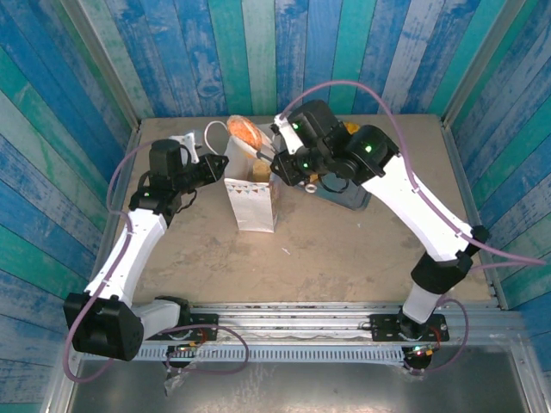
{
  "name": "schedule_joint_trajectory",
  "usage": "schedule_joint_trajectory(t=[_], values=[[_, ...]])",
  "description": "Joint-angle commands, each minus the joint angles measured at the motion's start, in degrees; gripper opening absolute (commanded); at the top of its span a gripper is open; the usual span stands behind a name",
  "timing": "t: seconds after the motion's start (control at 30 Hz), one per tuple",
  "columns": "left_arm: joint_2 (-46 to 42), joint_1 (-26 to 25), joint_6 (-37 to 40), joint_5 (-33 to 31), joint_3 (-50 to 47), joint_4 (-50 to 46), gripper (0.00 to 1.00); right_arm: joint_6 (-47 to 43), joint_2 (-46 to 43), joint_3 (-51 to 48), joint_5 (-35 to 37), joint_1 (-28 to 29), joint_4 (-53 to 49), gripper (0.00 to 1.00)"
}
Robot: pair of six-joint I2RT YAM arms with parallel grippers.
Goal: Place the fake bread into the paper bag
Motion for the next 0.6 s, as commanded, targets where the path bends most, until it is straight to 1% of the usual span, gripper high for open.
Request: schedule_joint_trajectory(t=[0.0,0.13,0.57], values=[[-2.6,-0.2,-0.6,0.3,-0.7,2.0,0.20,-2.0,2.2,3.8,1.5,0.3,-4.9,0.40],[-2.5,-0.2,-0.9,0.6,-0.7,2.3,0.18,-2.7,3.3,4.2,2.2,0.4,-5.4,0.40],[-2.3,-0.2,-1.0,0.1,-0.9,2.2,0.18,-2.9,5.6,5.2,1.4,0.4,-9.2,0.39]])
